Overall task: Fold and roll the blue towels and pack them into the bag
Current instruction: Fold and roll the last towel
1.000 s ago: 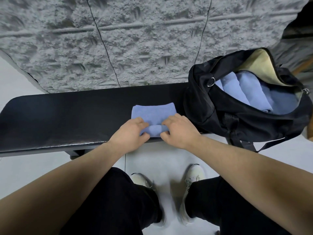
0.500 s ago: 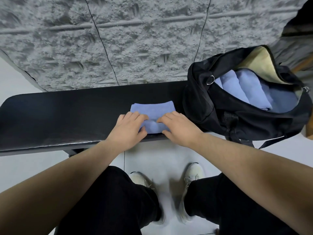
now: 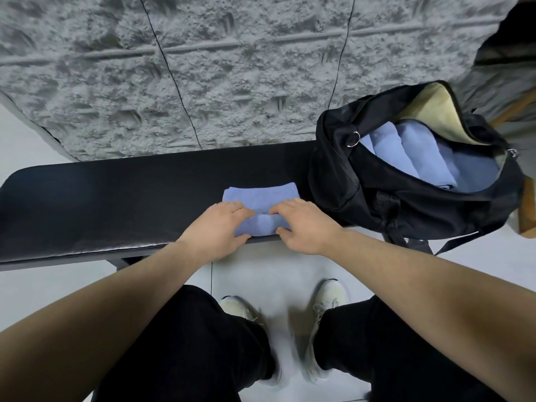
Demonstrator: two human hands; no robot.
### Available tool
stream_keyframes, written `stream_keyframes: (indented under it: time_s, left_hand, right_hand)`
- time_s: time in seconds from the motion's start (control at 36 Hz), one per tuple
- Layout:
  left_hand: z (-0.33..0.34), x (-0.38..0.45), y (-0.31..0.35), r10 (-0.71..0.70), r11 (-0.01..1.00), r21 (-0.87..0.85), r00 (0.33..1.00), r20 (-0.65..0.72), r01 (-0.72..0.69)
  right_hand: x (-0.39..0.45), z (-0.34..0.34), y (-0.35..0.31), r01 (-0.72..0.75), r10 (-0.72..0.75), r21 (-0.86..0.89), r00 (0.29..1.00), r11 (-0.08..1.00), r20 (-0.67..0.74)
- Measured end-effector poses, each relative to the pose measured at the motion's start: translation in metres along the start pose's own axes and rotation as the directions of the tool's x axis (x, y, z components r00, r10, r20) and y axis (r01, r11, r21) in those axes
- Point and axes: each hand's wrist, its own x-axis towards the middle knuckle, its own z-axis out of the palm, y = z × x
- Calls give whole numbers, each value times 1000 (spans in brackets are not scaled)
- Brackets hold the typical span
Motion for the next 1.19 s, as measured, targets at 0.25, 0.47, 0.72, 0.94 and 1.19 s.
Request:
stream_keyframes:
  time_s: [0.25, 0.47, 0.72, 0.94, 1.19]
  left_hand:
    - [1, -1, 2, -18, 998, -65, 999, 32, 20]
    - [3, 0, 0, -66, 987, -145, 996, 54, 73]
    - [2, 7, 2, -92, 995, -24, 995, 46, 93]
    - [4, 8, 3, -118, 991, -53, 993, 28, 120]
    - [7, 0, -10, 1, 1000, 29, 993, -116, 2]
  right_hand:
    - [-7, 2, -7, -38, 43, -114, 999, 993, 34]
    - [-3, 2, -10, -50, 48, -161, 999, 986, -14]
    - [-6, 3, -4, 121, -155, -173, 966, 977, -205]
    - [-2, 1, -6, 111, -129, -142, 984, 984, -119]
    - [6, 2, -4, 38, -44, -79, 996, 996, -72]
